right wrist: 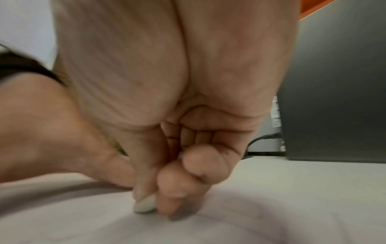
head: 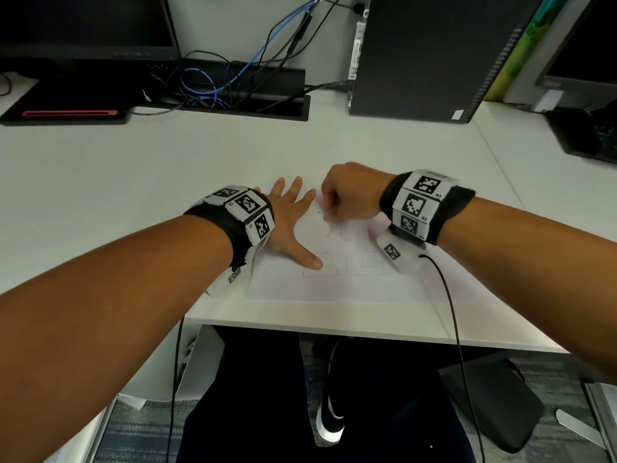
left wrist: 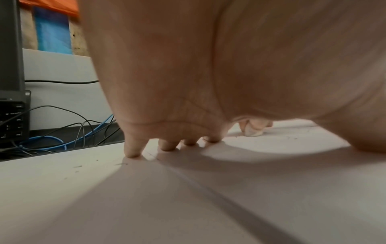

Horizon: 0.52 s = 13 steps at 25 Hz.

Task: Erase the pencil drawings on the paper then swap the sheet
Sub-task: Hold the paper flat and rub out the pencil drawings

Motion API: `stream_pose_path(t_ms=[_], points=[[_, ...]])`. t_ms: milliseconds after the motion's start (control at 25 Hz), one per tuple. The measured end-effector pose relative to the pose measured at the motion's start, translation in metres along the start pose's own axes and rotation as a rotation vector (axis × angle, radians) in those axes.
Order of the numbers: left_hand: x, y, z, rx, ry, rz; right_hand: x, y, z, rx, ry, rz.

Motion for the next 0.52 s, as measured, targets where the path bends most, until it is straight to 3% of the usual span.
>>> stream_pose_path(t_ms=[80,200,360,520], points=[[0.001,0.0,0.001,-0.002,-0.003,-0.001,0.001,-0.003,0.005,-0.011,0.032,0.02],[0.002,-0.001,0.001,-0.002,0.0,-0.006,0.006,0.014,-0.007,0.006,-0.047,-0.092],[0.004,-0.002,0.002,0.0,-0.004,-0.008,0.002,-0.004,0.009,-0.014,0.04,0.023],[0.003,-0.002,0.002,0.0,0.0,-0.004,0.009,0.015,-0.007,-0.005,-0.044,-0.081]])
Point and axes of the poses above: each hand's wrist, its own x-axis away from the middle knuckle, its own y-axis out of the palm, z = x × y, the point moved 7 cm from there along -x, towards the middle knuckle, and after that the axes turned 9 degrees about -x, right-handed, at the moved point
